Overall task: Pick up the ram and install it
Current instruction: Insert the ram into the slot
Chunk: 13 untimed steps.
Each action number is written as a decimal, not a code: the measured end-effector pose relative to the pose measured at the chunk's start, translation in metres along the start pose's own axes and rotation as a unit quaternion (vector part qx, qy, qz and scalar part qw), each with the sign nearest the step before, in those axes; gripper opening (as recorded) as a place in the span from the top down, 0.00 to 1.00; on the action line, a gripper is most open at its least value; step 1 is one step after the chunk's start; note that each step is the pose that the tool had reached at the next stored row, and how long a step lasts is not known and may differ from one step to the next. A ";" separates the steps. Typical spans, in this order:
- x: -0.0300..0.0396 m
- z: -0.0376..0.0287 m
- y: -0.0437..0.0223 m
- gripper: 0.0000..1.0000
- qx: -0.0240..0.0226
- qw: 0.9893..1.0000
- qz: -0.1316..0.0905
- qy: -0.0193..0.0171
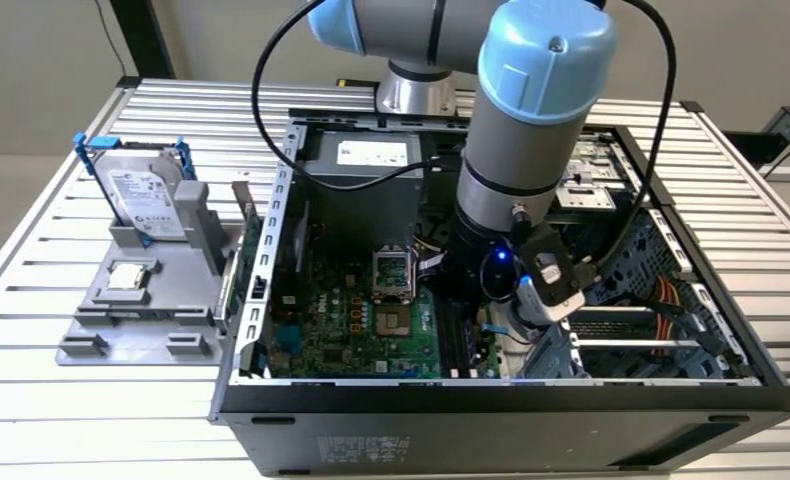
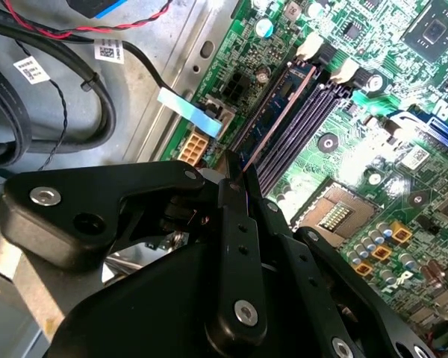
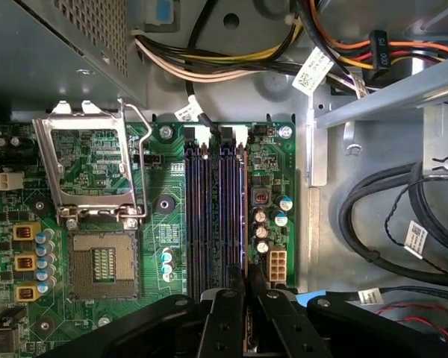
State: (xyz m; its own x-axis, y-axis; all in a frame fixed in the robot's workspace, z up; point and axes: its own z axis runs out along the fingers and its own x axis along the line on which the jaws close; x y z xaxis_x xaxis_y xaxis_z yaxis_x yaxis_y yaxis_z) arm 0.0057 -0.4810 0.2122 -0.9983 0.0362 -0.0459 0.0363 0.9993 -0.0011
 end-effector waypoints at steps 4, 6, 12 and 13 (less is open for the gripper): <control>0.0002 0.0020 0.0006 1.00 0.001 1.000 0.000 0.000; 0.0002 0.0022 0.0007 1.00 0.002 1.000 0.000 0.000; 0.0002 0.0023 0.0007 1.00 0.002 1.000 0.000 0.000; 0.0002 0.0023 0.0007 1.00 0.002 1.000 0.000 0.000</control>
State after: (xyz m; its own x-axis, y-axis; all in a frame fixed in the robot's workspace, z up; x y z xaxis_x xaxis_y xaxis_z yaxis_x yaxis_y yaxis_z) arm 0.0056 -0.4803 0.2099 -0.9983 0.0361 -0.0455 0.0363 0.9993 -0.0043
